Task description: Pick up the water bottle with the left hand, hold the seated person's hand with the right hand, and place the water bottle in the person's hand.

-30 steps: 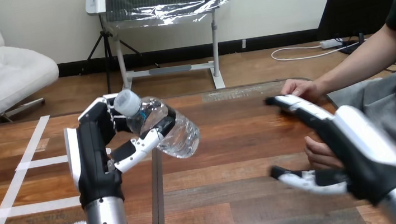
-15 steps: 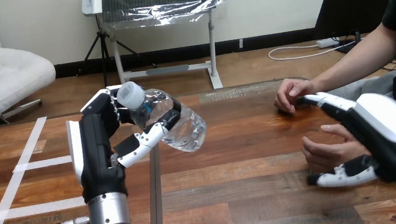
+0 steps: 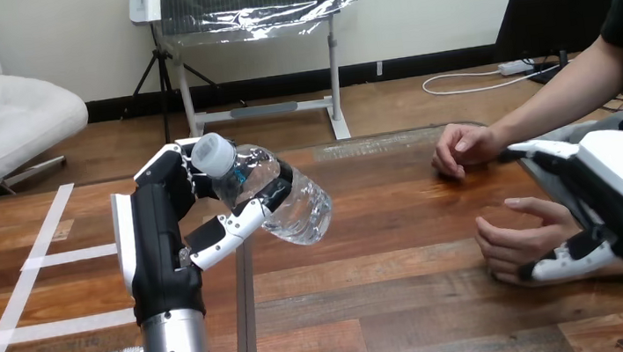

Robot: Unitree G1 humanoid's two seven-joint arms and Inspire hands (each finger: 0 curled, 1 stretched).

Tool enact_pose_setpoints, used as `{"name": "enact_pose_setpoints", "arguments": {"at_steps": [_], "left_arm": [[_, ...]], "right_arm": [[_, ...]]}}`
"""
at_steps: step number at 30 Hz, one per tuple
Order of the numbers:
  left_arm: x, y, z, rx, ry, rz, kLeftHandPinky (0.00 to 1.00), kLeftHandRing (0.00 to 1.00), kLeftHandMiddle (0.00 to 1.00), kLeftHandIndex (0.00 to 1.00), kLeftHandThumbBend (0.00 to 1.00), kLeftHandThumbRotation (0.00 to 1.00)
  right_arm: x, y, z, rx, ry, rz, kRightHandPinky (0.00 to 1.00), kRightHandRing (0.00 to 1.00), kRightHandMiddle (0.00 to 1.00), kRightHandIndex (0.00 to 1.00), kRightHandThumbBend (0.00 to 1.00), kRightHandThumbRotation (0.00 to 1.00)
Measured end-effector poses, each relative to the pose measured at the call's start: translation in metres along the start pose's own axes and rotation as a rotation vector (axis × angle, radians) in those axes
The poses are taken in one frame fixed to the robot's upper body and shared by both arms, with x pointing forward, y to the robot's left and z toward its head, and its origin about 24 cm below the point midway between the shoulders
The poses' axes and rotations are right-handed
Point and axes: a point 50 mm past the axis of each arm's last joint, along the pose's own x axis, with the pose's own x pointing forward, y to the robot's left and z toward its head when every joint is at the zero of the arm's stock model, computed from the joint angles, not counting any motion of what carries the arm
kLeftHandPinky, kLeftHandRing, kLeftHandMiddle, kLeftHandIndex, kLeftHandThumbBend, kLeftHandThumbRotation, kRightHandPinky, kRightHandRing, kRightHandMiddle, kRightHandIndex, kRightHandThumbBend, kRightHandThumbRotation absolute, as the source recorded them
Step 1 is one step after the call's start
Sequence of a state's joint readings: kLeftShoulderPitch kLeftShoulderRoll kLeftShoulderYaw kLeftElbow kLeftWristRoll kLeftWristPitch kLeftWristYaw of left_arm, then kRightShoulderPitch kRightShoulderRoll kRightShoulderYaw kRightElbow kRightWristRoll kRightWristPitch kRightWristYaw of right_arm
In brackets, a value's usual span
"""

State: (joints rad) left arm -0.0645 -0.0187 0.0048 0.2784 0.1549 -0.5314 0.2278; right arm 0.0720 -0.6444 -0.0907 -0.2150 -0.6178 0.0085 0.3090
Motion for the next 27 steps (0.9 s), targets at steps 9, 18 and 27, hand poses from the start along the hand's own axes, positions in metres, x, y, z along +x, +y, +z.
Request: {"name": "enact_pose_setpoints", "arguments": {"at_steps": [9, 18, 27], "left_arm": [[-0.002, 0.001, -0.001, 0.001, 0.009, 0.002, 0.46, 0.43, 0.43, 0.49, 0.63, 0.0], [-0.005, 0.001, -0.002, -0.002, 0.016, 0.003, 0.46, 0.43, 0.43, 0.49, 0.63, 0.0], [-0.005, 0.0, -0.002, -0.009, 0.018, 0.001, 0.46, 0.43, 0.43, 0.49, 0.64, 0.0]], "right_arm": [[0.004, -0.002, -0.011, -0.034, 0.067, 0.038, 0.81, 0.91, 0.91, 0.87, 0.87, 0.0], [0.009, -0.001, -0.022, -0.089, 0.13, 0.105, 0.82, 0.91, 0.91, 0.87, 0.84, 0.0], [0.018, 0.002, -0.03, -0.139, 0.181, 0.199, 0.85, 0.92, 0.92, 0.88, 0.8, 0.01]]}}
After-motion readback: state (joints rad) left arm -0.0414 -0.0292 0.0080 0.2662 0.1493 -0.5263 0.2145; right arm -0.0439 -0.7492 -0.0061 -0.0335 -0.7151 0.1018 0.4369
